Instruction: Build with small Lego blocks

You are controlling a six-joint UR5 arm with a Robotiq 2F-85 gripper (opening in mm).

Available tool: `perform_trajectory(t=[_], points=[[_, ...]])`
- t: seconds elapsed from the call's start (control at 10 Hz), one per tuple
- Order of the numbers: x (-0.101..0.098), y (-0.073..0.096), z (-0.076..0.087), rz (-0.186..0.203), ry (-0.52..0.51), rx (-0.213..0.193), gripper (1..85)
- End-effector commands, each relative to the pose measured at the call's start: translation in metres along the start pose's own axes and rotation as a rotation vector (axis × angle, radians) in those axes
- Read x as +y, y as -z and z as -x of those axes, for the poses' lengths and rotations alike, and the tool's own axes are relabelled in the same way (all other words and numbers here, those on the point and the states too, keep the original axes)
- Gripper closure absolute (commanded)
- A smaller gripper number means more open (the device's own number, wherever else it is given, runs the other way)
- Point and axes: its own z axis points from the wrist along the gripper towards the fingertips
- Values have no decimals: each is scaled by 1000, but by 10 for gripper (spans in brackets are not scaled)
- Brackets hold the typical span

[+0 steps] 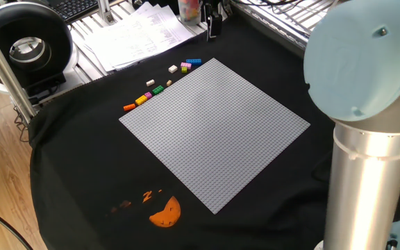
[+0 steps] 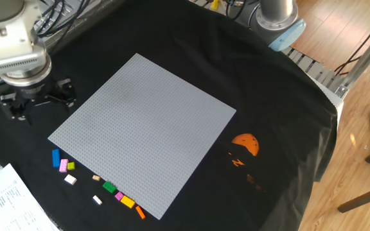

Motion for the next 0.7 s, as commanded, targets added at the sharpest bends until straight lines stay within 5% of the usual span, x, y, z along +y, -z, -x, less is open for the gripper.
perform_trajectory(t=[0.0, 0.2, 0.6], points=[[-8, -7, 1, -23, -12, -18, 103], [-8, -6, 13, -26, 9, -64, 20], [2, -7, 5, 17, -57, -35, 7]])
